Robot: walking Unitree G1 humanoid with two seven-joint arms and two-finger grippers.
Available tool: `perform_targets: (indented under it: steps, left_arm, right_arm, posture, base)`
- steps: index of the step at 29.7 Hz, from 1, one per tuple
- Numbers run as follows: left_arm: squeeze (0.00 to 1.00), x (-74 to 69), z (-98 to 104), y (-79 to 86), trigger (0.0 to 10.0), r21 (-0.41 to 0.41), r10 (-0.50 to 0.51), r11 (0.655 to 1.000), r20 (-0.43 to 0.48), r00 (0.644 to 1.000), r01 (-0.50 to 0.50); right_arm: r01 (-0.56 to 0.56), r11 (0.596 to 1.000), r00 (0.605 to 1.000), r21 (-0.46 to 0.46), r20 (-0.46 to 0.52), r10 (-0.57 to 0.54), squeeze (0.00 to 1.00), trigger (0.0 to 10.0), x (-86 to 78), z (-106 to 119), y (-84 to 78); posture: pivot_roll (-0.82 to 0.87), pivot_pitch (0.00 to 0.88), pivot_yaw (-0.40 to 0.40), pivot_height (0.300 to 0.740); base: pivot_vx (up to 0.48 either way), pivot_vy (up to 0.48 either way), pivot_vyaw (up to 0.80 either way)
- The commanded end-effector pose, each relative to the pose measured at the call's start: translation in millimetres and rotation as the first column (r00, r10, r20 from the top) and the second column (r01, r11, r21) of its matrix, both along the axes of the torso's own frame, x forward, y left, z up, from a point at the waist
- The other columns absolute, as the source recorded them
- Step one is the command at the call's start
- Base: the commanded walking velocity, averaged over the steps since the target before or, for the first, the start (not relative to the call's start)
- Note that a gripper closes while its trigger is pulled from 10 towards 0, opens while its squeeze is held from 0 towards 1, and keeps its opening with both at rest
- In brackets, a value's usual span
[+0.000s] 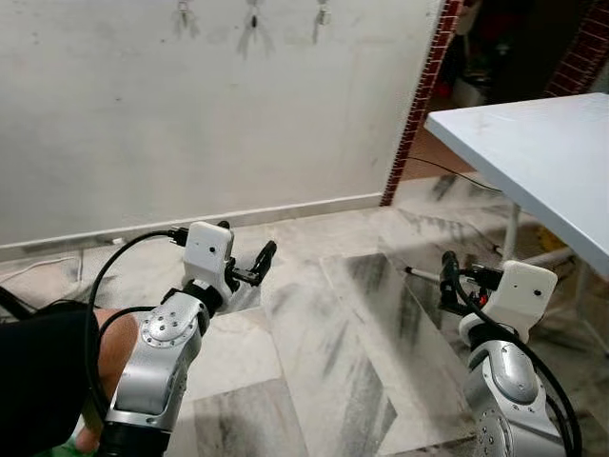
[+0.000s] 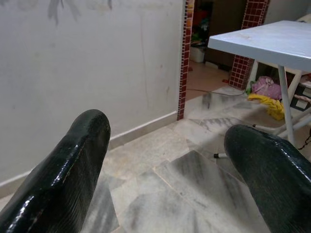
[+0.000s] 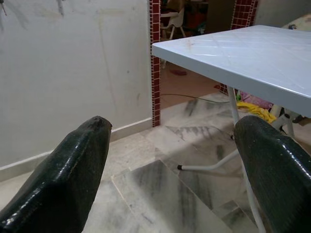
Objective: Hang keys on a hook
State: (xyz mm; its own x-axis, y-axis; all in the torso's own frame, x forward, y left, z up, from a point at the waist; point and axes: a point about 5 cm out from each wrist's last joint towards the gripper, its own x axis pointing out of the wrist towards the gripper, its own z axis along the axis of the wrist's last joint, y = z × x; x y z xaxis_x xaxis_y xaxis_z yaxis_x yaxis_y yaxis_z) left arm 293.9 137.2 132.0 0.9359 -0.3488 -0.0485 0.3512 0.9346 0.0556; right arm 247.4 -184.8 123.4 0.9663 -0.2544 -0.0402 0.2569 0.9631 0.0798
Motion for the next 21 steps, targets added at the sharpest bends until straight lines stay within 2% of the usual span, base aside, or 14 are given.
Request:
perform_targets:
  steps: [1, 11, 15, 21]
  left_arm:
    - [0.0, 2.6, 0.5, 3.4, 10.0, 0.003, 0.018, 1.0, 0.002, 1.0, -0.018]
    - [0.0, 5.5, 2.6, 5.8, 10.0, -0.027, 0.047, 0.999, -0.002, 0.999, -0.047]
    - [0.0, 6.2, 2.7, 6.0, 10.0, -0.045, 0.047, 0.998, -0.008, 0.999, -0.047]
    - [0.0, 7.2, 4.8, 5.9, 10.0, -0.054, 0.046, 0.997, -0.003, 0.999, -0.046]
  right_arm:
    - [-0.002, 1.0, 1.0, -0.008, 0.015, 0.002, 0.0, 10.0, 3.0, 3.1, 0.8]
    - [-0.021, 1.0, 1.0, -0.012, 0.019, 0.021, 0.0, 10.0, 5.7, 3.7, 3.0]
    - [-0.039, 0.999, 0.999, -0.026, 0.023, 0.039, 0.0, 10.0, 5.6, 4.5, 5.3]
    - [-0.051, 0.998, 0.998, -0.033, 0.025, 0.052, 0.0, 10.0, 5.9, 5.0, 7.3]
  posture:
    - [0.13, 0.0, -0.053, 0.74]
    - [0.14, 0.0, -0.054, 0.74]
    - [0.14, 0.0, -0.055, 0.74]
    - [0.14, 0.0, -0.057, 0.74]
  base:
    - [0.0, 0.0, -0.8]
    - [0.0, 0.0, -0.78]
    - [0.0, 0.0, -0.1]
    - [0.318, 0.0, 0.0]
